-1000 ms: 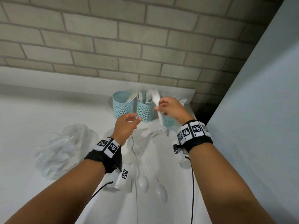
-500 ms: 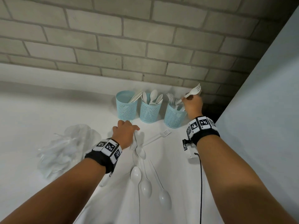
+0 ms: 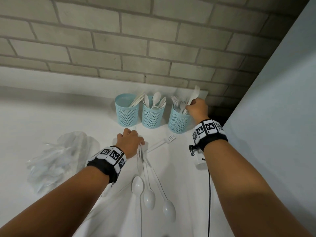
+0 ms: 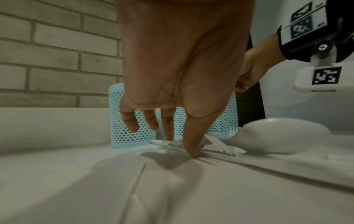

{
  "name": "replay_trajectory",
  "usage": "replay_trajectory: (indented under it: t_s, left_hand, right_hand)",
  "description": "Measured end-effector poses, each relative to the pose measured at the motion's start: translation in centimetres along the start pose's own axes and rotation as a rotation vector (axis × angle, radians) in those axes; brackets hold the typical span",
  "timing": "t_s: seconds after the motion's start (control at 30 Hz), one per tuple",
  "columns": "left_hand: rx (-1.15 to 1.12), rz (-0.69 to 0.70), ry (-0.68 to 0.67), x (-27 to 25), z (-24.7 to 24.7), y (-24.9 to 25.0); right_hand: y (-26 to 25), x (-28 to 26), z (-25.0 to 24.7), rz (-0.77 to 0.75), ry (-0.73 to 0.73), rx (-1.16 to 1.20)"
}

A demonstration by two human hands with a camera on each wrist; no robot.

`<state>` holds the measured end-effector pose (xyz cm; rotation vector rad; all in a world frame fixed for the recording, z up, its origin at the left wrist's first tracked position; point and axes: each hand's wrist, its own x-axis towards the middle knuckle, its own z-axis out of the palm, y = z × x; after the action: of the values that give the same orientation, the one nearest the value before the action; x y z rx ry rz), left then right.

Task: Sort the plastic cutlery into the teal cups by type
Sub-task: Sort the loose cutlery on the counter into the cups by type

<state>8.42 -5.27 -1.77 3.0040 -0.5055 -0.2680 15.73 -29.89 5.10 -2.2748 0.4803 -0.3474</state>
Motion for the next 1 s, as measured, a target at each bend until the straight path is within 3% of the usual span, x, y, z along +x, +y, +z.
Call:
replay_trajectory:
  t_s: [0.13, 0.27, 0.33, 0.4, 0.43, 0.5, 0.6, 0.67, 0.73, 1.0]
  left_hand:
    - [-0.028, 0.009, 0.021, -0.1, 0.0, 0.0]
    - [-0.073, 0.021, 0.025, -0.3, 0.0, -0.1]
    - [-0.075, 0.032, 0.022, -0.4, -0.1, -0.2]
    - [-0.058, 0.047, 0.023, -0.5, -0.2, -0.3]
    - [-0.047, 0.054, 0.023, -0.6, -0.3, -0.3]
    - [-0.016, 0.076, 0.024, -0.7, -0.4, -0.4]
    - [0.029, 0.098, -0.001, -0.8, -0.5, -0.7]
    - [0.043, 0.116, -0.002, -0.8, -0.5, -1.1]
    - [0.063, 0.142, 0.018, -0.8, -0.3, -1.4]
    - [0.295, 0.287, 0.041, -1.1, -0.2, -1.6]
  right_hand:
    - [-0.3, -0.4, -0.3, 0.044, 0.083, 0.2]
    - [-0.6, -0.6, -0.3, 0.049, 0.165, 0.189]
    - [-0.6, -1.1, -0.1, -0.071, 0.286, 0.159]
    - [-0.9, -2.2, 0.3, -0.322, 0.34, 0.155]
    - [-1.1, -2.9, 0.6, -0.452, 0.287, 0.158]
    - [-1.3, -4.4, 1.2, -0.616, 0.039, 0.113]
    - [-1.3, -6.6, 2.4, -0.594, -0.494, -0.15]
    - [-0.5, -7.5, 3.5, -0.54, -0.73, -0.425]
    - [0.7, -8.0, 4.5, -0.499, -0.786, -0.561]
    - [1.9, -9.5, 5.5, -0.54, -0.623, -0.704]
